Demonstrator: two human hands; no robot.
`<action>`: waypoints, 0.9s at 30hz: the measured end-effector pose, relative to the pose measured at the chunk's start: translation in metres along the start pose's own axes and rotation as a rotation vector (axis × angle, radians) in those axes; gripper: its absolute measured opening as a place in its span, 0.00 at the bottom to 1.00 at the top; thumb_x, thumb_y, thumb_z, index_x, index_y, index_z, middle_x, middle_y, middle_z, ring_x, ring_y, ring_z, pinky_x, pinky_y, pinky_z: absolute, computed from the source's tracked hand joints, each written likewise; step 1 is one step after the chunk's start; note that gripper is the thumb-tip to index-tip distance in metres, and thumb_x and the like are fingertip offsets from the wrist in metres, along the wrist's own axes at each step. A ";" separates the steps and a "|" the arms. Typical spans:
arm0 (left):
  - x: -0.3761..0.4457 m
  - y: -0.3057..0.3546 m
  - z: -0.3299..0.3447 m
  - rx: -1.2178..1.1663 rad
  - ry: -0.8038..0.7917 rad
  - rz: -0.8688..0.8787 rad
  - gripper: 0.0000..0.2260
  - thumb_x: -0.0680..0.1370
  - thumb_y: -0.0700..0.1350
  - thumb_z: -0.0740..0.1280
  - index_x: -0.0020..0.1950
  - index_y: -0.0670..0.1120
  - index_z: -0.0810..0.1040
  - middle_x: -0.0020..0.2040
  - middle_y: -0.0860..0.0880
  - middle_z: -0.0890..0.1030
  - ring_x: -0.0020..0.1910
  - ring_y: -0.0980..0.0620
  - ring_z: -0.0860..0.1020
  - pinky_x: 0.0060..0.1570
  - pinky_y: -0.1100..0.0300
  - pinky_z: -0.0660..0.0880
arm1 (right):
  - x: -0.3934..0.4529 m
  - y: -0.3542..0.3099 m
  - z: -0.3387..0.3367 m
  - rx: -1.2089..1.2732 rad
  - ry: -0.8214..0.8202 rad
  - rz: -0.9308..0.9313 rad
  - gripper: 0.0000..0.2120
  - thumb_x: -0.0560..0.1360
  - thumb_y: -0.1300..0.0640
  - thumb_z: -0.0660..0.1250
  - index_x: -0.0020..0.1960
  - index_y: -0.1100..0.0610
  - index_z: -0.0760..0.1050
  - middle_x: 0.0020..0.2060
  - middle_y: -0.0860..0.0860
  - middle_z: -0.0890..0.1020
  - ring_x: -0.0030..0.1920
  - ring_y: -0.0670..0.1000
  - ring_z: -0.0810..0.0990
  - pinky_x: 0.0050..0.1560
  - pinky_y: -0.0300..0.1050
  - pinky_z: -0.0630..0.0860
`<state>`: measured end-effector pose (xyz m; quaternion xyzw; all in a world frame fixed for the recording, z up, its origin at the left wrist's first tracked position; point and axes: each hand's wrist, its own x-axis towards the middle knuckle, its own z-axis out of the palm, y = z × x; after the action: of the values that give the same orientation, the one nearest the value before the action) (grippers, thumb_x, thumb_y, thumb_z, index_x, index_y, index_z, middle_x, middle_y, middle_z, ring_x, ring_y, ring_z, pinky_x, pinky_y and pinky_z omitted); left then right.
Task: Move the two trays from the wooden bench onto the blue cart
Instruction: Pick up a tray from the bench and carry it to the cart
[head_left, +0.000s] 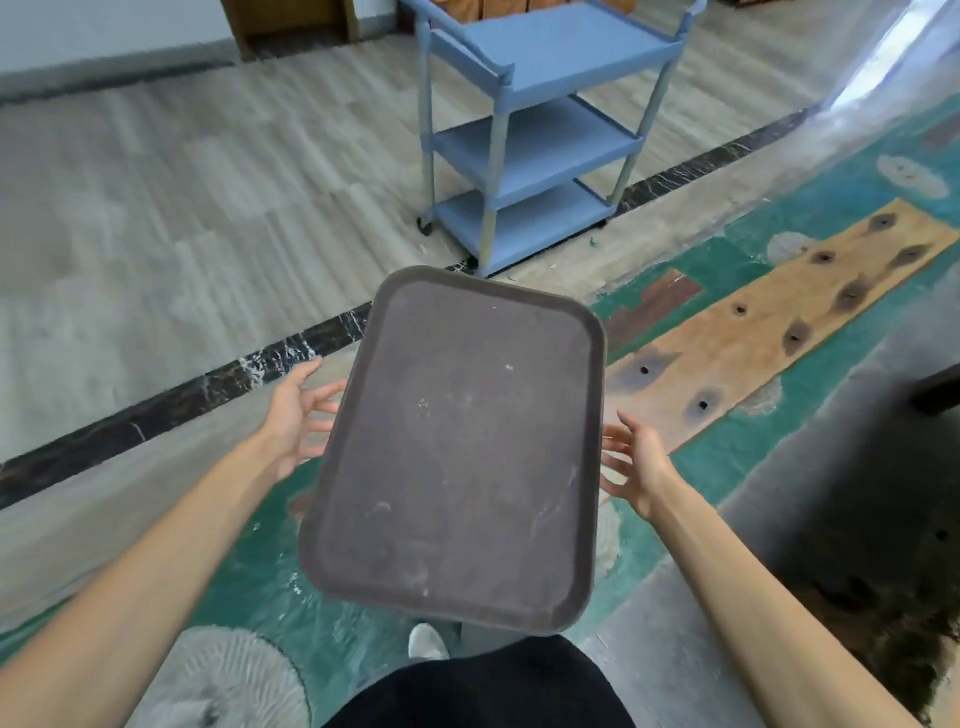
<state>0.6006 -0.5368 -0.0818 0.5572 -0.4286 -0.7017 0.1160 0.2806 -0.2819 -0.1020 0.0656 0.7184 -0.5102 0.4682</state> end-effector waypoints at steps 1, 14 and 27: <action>0.000 0.001 -0.011 -0.014 0.019 0.006 0.32 0.74 0.69 0.55 0.66 0.49 0.79 0.45 0.48 0.72 0.41 0.50 0.74 0.41 0.54 0.68 | 0.002 -0.006 0.014 -0.014 -0.011 -0.005 0.15 0.79 0.41 0.60 0.43 0.50 0.76 0.37 0.47 0.78 0.42 0.49 0.78 0.42 0.46 0.73; 0.088 0.083 -0.104 -0.114 0.115 0.042 0.32 0.75 0.69 0.55 0.65 0.48 0.80 0.43 0.48 0.72 0.40 0.49 0.72 0.43 0.53 0.68 | 0.081 -0.099 0.168 0.010 -0.080 -0.013 0.12 0.78 0.49 0.59 0.41 0.53 0.75 0.28 0.47 0.72 0.31 0.49 0.70 0.39 0.45 0.66; 0.267 0.240 -0.090 -0.041 -0.024 -0.082 0.29 0.73 0.68 0.57 0.59 0.51 0.85 0.41 0.48 0.79 0.42 0.48 0.76 0.44 0.52 0.71 | 0.208 -0.210 0.225 0.166 0.040 0.101 0.18 0.78 0.40 0.58 0.50 0.52 0.79 0.34 0.47 0.74 0.39 0.50 0.73 0.42 0.48 0.69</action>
<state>0.5107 -0.8955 -0.0901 0.5633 -0.3923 -0.7212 0.0931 0.1815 -0.6389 -0.1245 0.1504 0.6789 -0.5422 0.4717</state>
